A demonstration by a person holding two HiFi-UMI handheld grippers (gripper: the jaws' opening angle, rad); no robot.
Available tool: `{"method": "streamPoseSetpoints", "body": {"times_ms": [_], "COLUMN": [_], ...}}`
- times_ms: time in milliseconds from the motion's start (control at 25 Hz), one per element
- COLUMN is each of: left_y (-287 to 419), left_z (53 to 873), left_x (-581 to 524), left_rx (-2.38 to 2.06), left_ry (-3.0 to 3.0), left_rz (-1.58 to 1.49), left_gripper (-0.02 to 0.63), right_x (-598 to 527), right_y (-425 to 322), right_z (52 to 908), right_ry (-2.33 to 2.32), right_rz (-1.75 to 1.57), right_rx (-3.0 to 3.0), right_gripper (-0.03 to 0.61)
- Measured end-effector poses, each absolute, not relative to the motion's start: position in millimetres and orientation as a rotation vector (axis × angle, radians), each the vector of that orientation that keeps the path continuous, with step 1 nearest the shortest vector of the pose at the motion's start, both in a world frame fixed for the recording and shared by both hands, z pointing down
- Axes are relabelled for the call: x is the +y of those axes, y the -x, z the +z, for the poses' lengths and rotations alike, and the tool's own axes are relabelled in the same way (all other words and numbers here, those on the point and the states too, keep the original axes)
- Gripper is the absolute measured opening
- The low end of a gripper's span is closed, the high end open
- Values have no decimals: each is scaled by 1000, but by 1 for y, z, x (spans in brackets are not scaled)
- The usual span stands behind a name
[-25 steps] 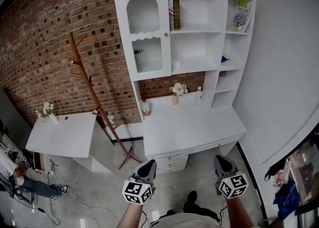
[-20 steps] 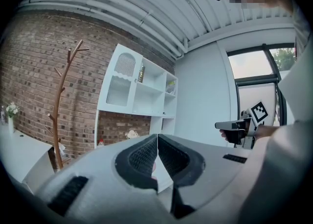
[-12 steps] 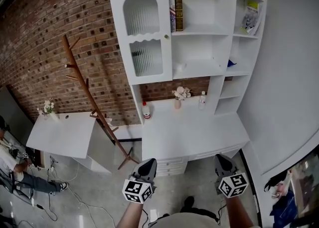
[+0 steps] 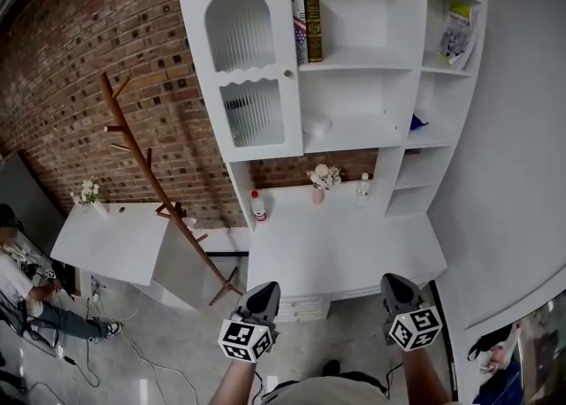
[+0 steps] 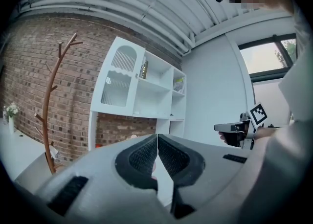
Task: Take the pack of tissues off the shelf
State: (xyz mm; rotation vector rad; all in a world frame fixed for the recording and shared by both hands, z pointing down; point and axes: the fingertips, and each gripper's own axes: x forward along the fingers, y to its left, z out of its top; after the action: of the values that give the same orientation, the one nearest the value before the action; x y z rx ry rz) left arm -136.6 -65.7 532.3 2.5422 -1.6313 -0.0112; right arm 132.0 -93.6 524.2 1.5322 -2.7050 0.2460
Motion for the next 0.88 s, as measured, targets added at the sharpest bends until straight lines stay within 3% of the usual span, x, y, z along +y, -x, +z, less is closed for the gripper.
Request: {"method": "streamPoseSetpoints", "body": {"times_ms": [880], "left_y": [94], "left_z": [536], "left_x": [-104], "left_rx": [-1703], "left_ry": [-2483], "left_rz": [28], "left_gripper": [26], "right_x": [-147], "right_y": [-168], "right_z": [541], "right_ry": [-1440], "right_rz": [309], "right_rx": [-2754], "right_gripper": [31]}}
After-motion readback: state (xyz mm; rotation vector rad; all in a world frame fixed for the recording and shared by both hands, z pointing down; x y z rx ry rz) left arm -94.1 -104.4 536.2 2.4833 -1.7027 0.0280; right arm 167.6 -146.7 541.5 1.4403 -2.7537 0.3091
